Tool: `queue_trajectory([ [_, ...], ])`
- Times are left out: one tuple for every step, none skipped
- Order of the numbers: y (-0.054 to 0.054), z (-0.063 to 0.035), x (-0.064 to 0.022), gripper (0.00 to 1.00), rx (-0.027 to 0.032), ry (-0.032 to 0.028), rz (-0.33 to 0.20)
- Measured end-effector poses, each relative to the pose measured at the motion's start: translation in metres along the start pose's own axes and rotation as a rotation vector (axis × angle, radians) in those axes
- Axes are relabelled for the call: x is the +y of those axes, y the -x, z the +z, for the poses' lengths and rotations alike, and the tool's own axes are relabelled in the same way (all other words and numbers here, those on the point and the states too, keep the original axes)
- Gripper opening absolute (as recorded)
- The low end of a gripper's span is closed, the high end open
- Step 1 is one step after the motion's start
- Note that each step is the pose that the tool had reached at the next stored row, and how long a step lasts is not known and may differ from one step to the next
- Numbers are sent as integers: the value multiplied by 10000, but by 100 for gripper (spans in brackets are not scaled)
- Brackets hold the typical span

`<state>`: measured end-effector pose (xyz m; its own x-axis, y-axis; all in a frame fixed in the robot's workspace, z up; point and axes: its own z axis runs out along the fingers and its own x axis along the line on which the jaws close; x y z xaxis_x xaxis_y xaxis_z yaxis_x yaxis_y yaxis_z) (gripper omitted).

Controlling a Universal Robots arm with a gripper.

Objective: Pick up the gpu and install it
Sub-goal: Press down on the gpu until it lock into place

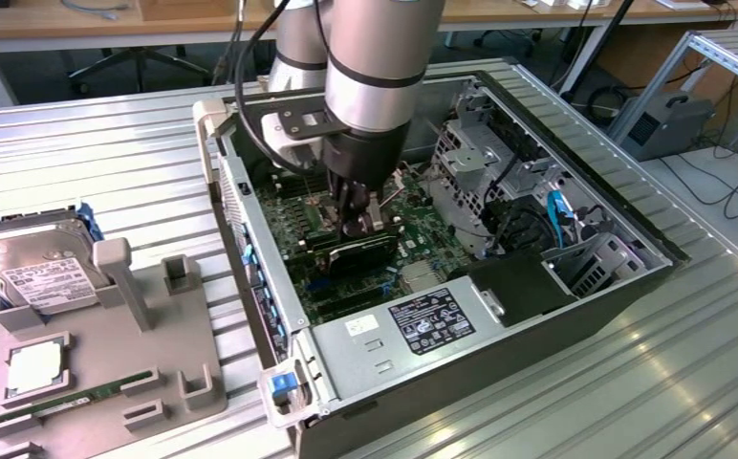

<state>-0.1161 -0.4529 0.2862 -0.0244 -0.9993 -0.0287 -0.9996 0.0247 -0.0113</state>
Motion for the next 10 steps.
queue_trajectory([
  [2, 16, 3, 11, 0, 0, 0],
  [3, 32, 4, 11, 0, 0, 0],
  [5, 46, 7, 11, -1, 0, -1],
  [10, 63, 8, 11, 1, 1, -1],
  [11, 63, 9, 11, 2, 2, -1],
  [19, 66, 12, 11, 1, 1, 2],
  [25, 67, 13, 11, 1, 1, 1],
  [29, 68, 13, 11, 0, 1, 0],
  [31, 74, 12, 11, -1, 0, -1],
  [31, 85, 12, 11, -1, 0, -2],
])
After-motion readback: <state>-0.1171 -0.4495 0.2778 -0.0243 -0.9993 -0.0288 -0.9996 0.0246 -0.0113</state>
